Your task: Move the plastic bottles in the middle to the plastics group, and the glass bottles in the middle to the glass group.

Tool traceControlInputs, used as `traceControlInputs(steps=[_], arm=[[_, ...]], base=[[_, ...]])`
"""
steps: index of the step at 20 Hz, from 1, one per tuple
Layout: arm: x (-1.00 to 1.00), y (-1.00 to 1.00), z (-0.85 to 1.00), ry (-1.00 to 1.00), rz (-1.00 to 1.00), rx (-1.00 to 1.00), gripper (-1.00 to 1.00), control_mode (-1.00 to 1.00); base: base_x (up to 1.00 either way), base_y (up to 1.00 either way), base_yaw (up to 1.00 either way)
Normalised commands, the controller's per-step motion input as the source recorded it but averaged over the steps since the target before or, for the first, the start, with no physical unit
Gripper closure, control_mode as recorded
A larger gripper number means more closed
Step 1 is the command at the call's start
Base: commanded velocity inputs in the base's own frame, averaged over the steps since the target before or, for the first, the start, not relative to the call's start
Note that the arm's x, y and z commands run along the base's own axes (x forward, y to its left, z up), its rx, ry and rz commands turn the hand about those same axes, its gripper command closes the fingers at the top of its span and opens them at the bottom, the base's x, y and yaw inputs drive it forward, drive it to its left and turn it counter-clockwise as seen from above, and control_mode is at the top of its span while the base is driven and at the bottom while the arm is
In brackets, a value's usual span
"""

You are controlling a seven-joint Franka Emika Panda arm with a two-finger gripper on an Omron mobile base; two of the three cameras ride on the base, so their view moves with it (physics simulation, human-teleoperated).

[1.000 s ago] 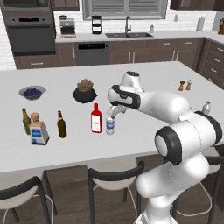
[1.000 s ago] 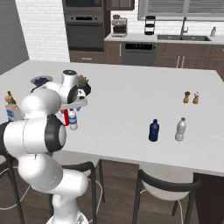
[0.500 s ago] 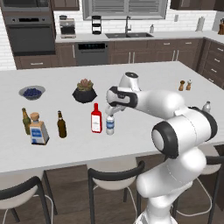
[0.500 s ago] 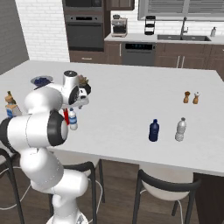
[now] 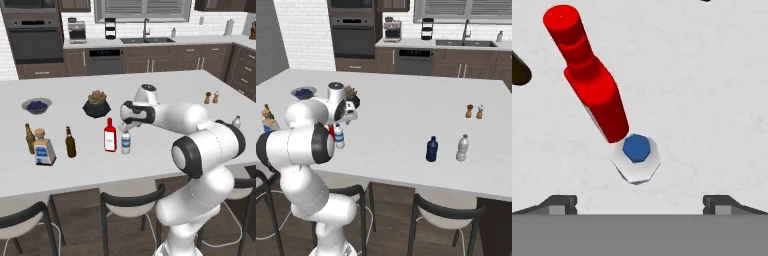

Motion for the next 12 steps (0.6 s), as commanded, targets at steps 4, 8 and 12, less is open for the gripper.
traceControlInputs(steps=[4,8,12], arm=[[0.00,0.17,-0.05,-0.04,0.00,0.00,-1.00,-1.00],[0.11,0.04,-0.21,-0.03,0.00,0.00,-1.00,-1.00],[0.01,0.02,-0.21,-0.03,0.00,0.00,-1.00,-1.00]], base=[[0.00,0.00,0.00],[0.00,0.00,0.00],[0.00,0.00,0.00]])
